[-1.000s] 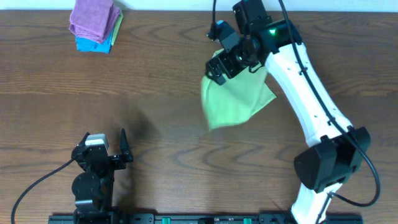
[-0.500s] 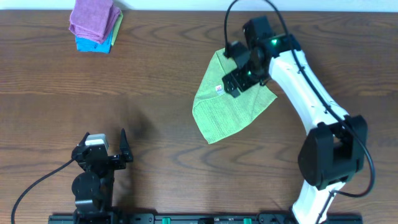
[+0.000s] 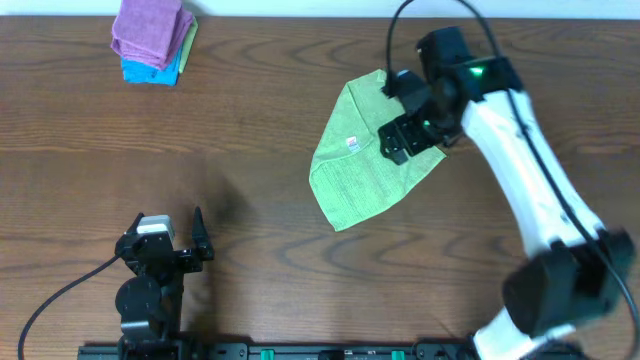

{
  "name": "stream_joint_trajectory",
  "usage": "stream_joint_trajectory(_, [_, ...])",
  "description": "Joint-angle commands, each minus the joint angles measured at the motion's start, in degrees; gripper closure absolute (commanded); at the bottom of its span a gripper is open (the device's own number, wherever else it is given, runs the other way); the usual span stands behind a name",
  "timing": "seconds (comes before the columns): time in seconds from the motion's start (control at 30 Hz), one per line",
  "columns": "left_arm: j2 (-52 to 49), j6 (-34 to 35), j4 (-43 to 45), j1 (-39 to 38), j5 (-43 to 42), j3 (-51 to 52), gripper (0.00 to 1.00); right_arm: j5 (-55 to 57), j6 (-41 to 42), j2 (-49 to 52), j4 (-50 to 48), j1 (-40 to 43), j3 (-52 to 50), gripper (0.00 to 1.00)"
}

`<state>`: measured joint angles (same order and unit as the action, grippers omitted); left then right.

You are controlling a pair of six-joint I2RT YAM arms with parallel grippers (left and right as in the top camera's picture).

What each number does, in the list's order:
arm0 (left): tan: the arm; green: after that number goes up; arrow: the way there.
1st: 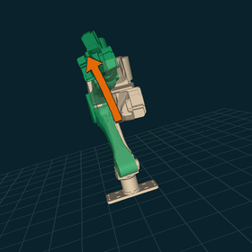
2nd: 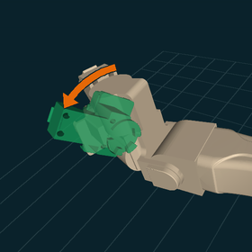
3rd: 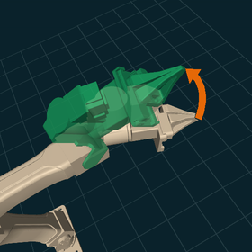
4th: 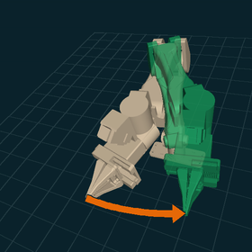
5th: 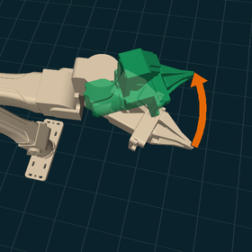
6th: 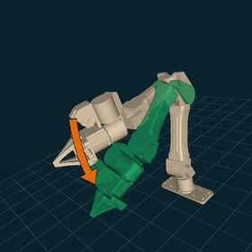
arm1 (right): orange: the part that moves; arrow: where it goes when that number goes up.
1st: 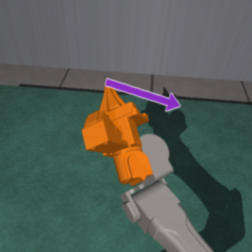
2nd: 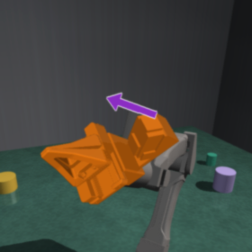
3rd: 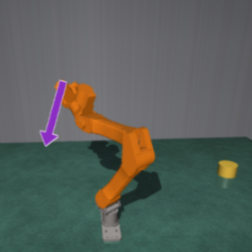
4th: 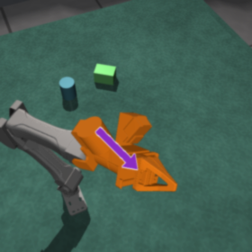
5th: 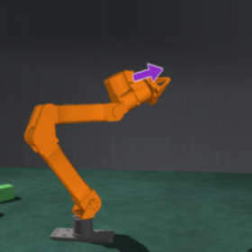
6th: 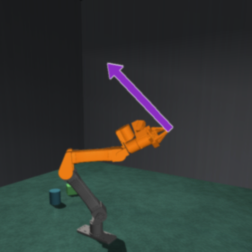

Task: Fold the cloth
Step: 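Release the folded corner and retract the right gripper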

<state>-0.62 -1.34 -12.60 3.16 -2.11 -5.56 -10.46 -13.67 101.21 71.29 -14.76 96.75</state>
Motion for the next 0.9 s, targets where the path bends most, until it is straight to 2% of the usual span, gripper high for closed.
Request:
stream_joint_trajectory(0.0, [0.3,-0.2,0.1,-0.3,0.8,1.6,0.05,-0.4,1.7,-7.6,1.9,0.7,1.6,0.08])
stream_joint_trajectory(0.1, [0.3,0.8,-0.2,-0.3,-4.7,1.6,0.05,-0.5,3.7,-12.4,5.3,1.1,1.5,0.07])
stream_joint_trajectory(0.27, [0.3,11.1,0.5,-0.3,-19.1,1.6,0.05,-3.5,5.9,-18.9,8.5,1.2,1.4,0.01])
stream_joint_trajectory(0.4, [0.3,12.3,3.3,-0.3,-20.0,1.6,0.05,-8.2,5.9,-22.5,13.0,1.2,1.4,0.01])
stream_joint_trajectory(0.63, [0.3,12.3,8.7,-0.2,-20.3,1.6,0.05,-9.3,3.6,-25.6,23.5,1.2,1.4,0.01])
stream_joint_trajectory(0.77, [0.3,12.3,10.5,-0.2,-26.4,1.6,0.05,-9.5,3.1,-29.3,26.0,-0.1,-0.3,0.01])
stream_joint_trajectory(0.87, [-0.2,12.9,10.5,-0.8,-30.9,1.6,0.04,-8.5,5.1,-35.8,24.9,-1.2,-5.1,0.01])
